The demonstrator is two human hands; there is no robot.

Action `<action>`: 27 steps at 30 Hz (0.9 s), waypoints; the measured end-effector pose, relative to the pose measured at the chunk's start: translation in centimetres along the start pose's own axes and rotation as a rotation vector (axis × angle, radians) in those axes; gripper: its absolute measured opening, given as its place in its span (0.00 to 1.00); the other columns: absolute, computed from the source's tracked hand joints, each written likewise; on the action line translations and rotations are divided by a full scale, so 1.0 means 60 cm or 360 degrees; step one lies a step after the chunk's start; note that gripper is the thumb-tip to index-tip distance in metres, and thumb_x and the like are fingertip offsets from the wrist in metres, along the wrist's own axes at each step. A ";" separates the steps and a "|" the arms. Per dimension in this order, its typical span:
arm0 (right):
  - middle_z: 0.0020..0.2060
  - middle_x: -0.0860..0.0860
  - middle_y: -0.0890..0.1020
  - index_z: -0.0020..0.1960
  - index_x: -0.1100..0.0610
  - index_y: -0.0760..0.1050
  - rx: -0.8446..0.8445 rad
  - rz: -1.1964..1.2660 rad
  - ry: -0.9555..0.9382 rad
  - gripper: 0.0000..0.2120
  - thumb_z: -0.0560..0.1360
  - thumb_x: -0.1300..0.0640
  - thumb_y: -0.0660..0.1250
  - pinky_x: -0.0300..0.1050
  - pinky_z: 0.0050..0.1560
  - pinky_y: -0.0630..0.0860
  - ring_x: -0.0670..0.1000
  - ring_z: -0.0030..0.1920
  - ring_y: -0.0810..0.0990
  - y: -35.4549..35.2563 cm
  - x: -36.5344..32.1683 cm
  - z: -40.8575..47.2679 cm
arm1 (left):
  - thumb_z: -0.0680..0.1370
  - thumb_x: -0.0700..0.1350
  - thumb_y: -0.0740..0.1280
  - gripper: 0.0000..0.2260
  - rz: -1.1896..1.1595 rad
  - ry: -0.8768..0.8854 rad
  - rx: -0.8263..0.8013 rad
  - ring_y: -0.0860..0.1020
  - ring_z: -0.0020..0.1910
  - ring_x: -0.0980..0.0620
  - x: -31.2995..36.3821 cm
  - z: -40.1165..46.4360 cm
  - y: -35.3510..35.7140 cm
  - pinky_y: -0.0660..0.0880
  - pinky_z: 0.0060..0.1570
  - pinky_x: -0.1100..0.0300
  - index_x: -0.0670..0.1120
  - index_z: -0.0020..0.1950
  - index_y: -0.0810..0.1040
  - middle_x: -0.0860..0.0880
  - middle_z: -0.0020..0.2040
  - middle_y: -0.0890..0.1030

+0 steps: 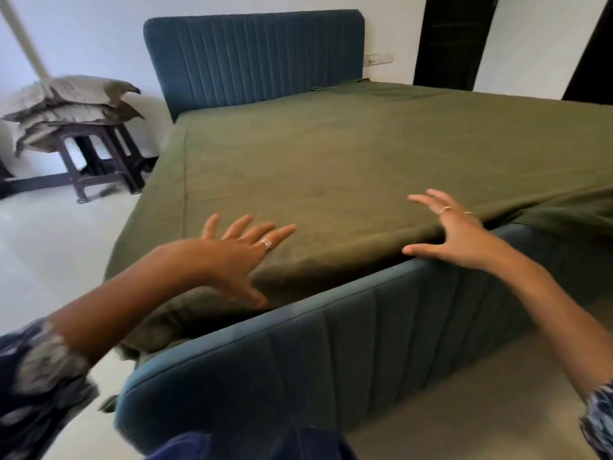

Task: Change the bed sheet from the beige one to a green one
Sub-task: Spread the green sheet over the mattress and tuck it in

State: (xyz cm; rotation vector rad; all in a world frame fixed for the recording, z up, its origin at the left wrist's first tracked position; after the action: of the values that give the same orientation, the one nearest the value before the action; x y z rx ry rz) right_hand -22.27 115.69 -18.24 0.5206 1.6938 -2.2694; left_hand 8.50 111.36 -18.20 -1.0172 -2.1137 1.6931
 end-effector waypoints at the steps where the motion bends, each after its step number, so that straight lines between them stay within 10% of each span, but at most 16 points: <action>1: 0.76 0.50 0.55 0.73 0.42 0.59 0.0115 0.0013 0.0157 0.43 0.64 0.40 0.75 0.54 0.74 0.55 0.53 0.76 0.55 -0.027 0.061 -0.014 | 0.72 0.65 0.66 0.49 -0.0030 0.0100 0.0099 0.34 0.75 0.46 0.047 0.031 -0.032 0.34 0.67 0.33 0.63 0.71 0.25 0.56 0.77 0.36; 9: 0.76 0.61 0.52 0.76 0.56 0.55 0.0526 0.0377 0.0782 0.44 0.70 0.42 0.72 0.46 0.74 0.52 0.55 0.77 0.50 -0.055 0.287 -0.094 | 0.76 0.67 0.58 0.39 -0.0153 0.0569 0.0547 0.42 0.77 0.49 0.332 0.214 -0.132 0.40 0.71 0.38 0.58 0.77 0.38 0.53 0.79 0.44; 20: 0.77 0.54 0.53 0.74 0.38 0.57 0.1040 0.0747 0.0650 0.32 0.76 0.52 0.68 0.46 0.72 0.60 0.41 0.75 0.48 -0.049 0.385 -0.148 | 0.82 0.59 0.50 0.20 -0.0218 0.0915 0.0656 0.54 0.76 0.49 0.513 0.371 -0.230 0.54 0.73 0.45 0.61 0.74 0.61 0.53 0.78 0.56; 23: 0.71 0.52 0.62 0.75 0.39 0.56 0.1146 0.0848 0.0775 0.36 0.75 0.57 0.70 0.50 0.65 0.71 0.44 0.69 0.62 -0.049 0.439 -0.150 | 0.83 0.55 0.51 0.19 -0.0259 0.1094 0.0697 0.56 0.76 0.48 0.538 0.429 -0.242 0.59 0.71 0.41 0.57 0.73 0.65 0.52 0.77 0.58; 27: 0.57 0.53 0.76 0.66 0.47 0.70 0.1196 0.0526 0.0742 0.27 0.72 0.68 0.65 0.29 0.55 0.67 0.51 0.55 0.75 -0.109 0.487 -0.093 | 0.83 0.51 0.52 0.18 -0.0345 0.1093 0.0646 0.49 0.77 0.52 0.550 0.469 -0.205 0.52 0.72 0.37 0.54 0.73 0.66 0.55 0.78 0.53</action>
State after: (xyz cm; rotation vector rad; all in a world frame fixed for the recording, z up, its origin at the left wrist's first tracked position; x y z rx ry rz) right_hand -50.57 123.01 -26.66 1.4520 0.7256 -2.5838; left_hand -36.36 110.54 -22.52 -1.0042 -1.3261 1.3273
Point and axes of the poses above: each hand's wrist, its own z-axis towards the middle knuckle, its own y-axis out of the palm, x = y × z, the point moved 9 cm from there along z, towards the middle knuckle
